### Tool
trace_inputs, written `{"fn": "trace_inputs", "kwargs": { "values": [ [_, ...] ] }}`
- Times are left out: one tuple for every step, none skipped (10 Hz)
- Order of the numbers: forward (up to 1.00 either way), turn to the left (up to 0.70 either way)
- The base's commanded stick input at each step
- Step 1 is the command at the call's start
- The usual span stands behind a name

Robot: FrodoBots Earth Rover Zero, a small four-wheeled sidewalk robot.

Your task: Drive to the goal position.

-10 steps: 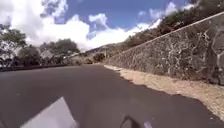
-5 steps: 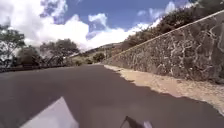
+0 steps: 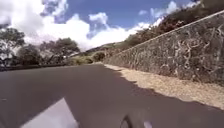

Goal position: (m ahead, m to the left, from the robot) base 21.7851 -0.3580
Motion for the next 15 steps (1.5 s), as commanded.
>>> {"fn": "trace_inputs", "kwargs": {
  "values": [
    [0.45,0.0],
    [0.45,0.0],
    [0.45,0.0],
    [0.45,0.0],
    [0.45,0.0],
    [0.45,0.0],
    [0.45,0.27],
    [0.45,0.27],
    [0.45,0.27],
    [0.45,0.27],
    [0.45,0.27],
    [0.45,0.27],
    [0.45,0.27],
    [0.45,0.27],
    [0.45,0.27]
  ]
}}
